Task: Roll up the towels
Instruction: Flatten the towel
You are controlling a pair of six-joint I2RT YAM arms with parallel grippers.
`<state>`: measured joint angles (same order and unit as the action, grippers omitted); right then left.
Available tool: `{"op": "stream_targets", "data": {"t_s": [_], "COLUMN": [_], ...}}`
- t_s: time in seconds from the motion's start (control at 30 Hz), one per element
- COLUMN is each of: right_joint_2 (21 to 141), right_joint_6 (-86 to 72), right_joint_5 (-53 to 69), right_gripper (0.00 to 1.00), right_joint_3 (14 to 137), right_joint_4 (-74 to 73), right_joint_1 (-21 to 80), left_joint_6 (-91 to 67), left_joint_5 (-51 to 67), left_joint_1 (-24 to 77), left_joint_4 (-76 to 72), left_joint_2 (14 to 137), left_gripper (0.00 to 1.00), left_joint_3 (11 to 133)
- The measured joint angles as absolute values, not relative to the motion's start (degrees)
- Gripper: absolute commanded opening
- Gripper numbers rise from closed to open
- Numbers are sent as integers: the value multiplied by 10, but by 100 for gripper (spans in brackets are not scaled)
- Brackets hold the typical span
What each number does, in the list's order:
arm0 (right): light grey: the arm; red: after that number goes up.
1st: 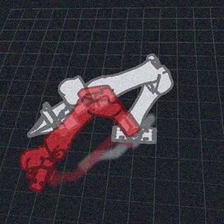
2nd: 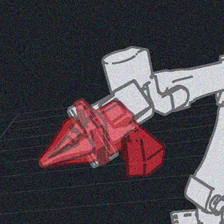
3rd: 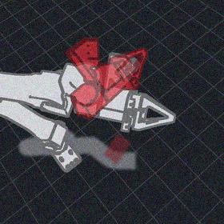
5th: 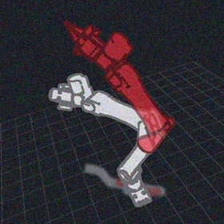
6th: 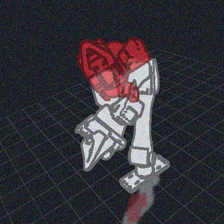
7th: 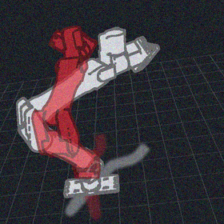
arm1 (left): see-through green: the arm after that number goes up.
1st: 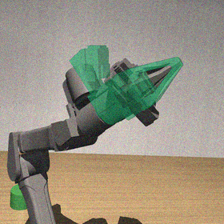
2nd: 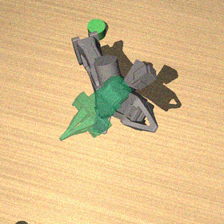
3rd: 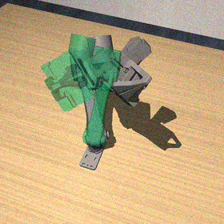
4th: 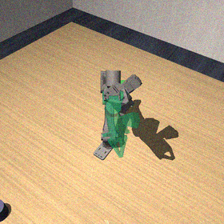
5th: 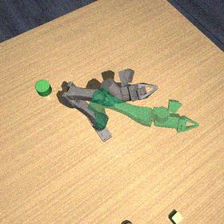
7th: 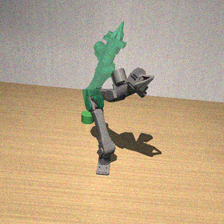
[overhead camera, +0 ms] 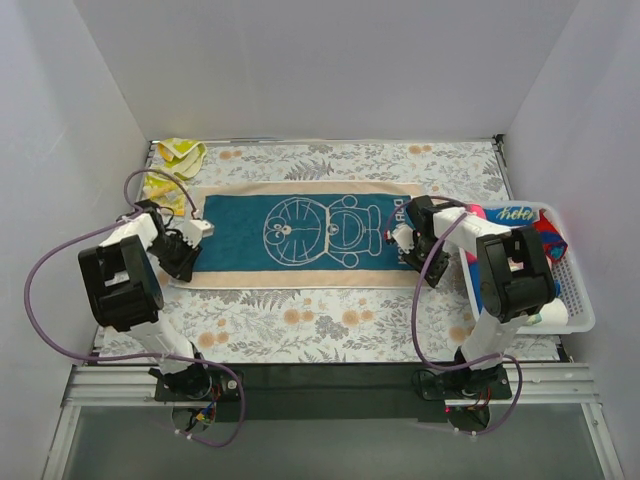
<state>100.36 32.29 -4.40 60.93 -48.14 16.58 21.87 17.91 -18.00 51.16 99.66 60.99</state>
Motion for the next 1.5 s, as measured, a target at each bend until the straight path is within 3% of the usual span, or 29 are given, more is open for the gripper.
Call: {"op": "stream_targets", "data": {"t_s": [0.3, 0.7, 0.8, 0.9, 0.93, 1.03, 1.13, 1.33, 1.5], "right_joint_2": [982, 940, 937, 939, 941, 947, 946, 948, 1015], "right_joint_6": [337, 354, 356, 356, 356, 351, 347, 339, 318], "right_joint_5": [-66, -66, -58, -42, -34, -9, 14, 52, 64], "right_gripper": [20, 20, 23, 37, 45, 55, 56, 41, 36], "right_joint_3": [575, 512, 505, 512, 519, 567, 634, 766, 915], "right_joint_4": [-480, -518, -530, -544, -550, -568, -571, -569, -564], "right_joint_1": [225, 304, 304, 304, 304, 304, 304, 265, 182], "left_joint_6": [282, 312, 312, 315, 317, 320, 317, 252, 173], "left_joint_5": [145, 97, 97, 110, 119, 164, 223, 327, 378], "left_joint_1": [-287, -303, -303, -305, -307, -307, -307, -307, -299], "left_joint_4": [517, 538, 539, 560, 573, 620, 653, 639, 588], "left_joint_2": [948, 897, 897, 899, 900, 910, 926, 982, 1082], "left_gripper": [17, 17, 19, 32, 37, 44, 47, 41, 42], "left_joint_3": [558, 502, 502, 512, 520, 575, 675, 854, 958]}}
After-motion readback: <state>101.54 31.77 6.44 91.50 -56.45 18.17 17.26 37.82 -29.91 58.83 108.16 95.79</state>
